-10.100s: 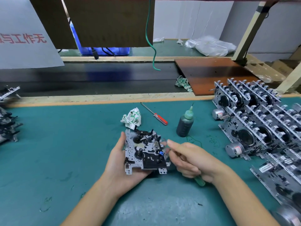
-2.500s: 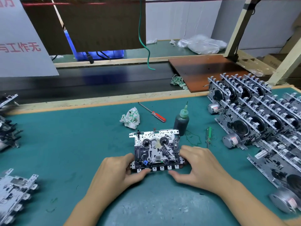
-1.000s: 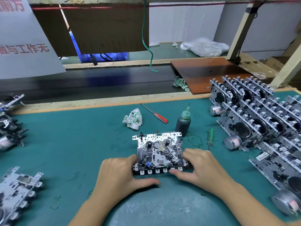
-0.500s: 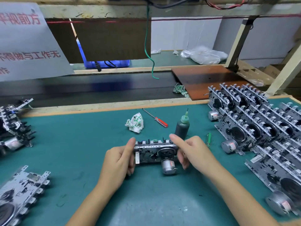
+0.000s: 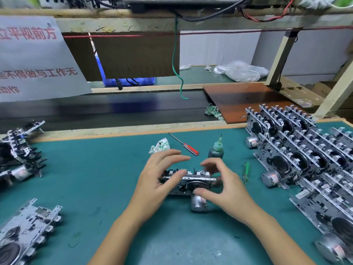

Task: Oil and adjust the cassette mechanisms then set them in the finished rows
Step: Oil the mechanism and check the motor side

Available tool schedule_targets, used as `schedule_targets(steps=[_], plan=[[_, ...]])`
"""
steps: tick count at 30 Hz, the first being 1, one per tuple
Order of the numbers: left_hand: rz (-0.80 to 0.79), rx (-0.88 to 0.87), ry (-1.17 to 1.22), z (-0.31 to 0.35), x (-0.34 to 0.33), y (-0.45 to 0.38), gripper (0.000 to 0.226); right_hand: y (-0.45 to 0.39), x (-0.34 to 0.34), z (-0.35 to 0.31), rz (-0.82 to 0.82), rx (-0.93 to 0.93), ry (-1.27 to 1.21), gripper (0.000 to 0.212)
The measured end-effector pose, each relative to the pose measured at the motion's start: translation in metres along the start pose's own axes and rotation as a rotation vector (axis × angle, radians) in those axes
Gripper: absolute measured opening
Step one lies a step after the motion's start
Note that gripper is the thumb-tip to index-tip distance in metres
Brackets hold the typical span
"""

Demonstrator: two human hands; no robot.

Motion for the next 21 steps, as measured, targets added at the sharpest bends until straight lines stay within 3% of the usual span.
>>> schedule_targets(steps=[5,14,21], plan=[[-0.048,-0.004,0.059,-0.0047,-0.0043,-0.0033,0.022,-0.0076,-0.0066,0.0009,-0.067,0.012,-0.26,0.036],[-0.1,0.057,0.116,-0.0048,-0.0037,-0.0039,0.013,-0.0087,-0.0069,-0.0012,-0.039,0.03,-0.318,0.033],[-0.04,0.061,0.132,-0.0046,-0.006,-0.003,0.013,-0.0073,-0.0075,-0.0011,-0.077,0.032,-0.379,0.028]])
Point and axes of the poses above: each hand's wrist, its own y-axis away from the middle knuckle, its own x-axis out of the back of the hand, z = x × y, the point moved 2 cm from there along -y, towards the middle knuckle, and after that the axes turned 6 degrees about y, right-handed, at the moved point
